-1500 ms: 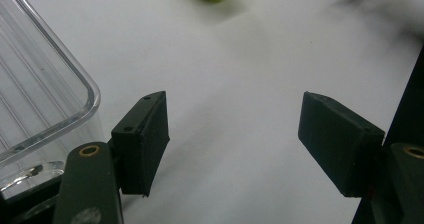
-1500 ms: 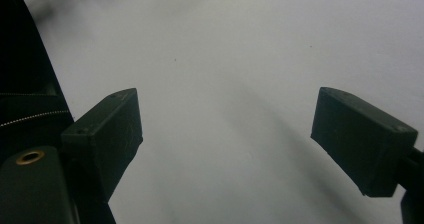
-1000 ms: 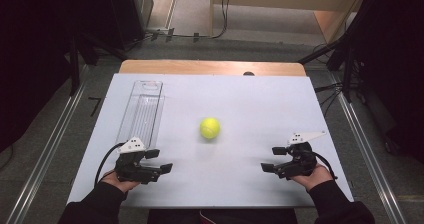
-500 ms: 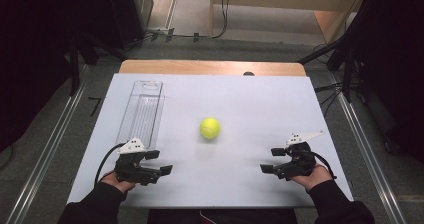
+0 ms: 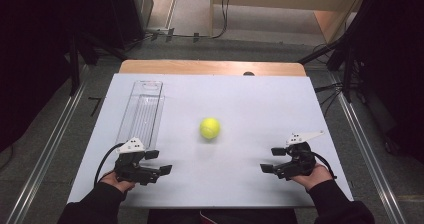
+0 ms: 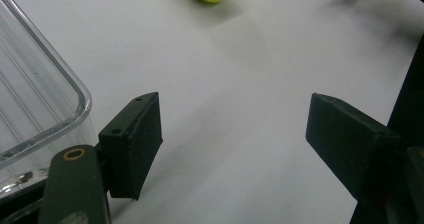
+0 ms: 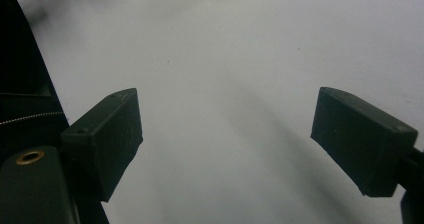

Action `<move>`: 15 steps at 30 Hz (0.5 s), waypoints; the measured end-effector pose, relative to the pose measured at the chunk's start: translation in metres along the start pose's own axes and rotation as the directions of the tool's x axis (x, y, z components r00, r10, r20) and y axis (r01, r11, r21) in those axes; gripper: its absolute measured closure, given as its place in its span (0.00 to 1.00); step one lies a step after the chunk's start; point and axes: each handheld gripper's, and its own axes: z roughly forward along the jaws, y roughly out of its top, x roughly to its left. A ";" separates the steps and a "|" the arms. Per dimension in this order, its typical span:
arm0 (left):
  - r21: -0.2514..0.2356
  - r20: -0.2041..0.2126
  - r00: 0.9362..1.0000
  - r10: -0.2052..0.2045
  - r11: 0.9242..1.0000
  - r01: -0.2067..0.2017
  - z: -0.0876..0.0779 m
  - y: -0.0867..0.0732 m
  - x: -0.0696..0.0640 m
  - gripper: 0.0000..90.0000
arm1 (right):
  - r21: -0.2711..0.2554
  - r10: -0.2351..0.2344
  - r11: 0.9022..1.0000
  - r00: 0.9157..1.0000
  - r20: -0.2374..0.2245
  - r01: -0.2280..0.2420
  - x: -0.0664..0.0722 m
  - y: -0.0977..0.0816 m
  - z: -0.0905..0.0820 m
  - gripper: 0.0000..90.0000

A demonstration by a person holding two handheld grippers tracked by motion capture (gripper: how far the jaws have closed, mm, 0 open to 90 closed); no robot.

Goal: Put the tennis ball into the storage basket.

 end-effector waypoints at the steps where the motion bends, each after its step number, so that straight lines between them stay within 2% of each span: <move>1: -0.001 0.000 1.000 -0.001 1.000 0.001 0.000 0.000 0.000 0.26 | 0.002 0.001 1.000 1.000 0.003 -0.001 0.000 0.000 0.000 0.12; 15: 0.005 -0.001 1.000 -0.003 1.000 0.003 0.000 0.000 0.000 0.26 | 0.008 0.004 1.000 1.000 0.010 -0.005 -0.001 0.010 -0.002 0.12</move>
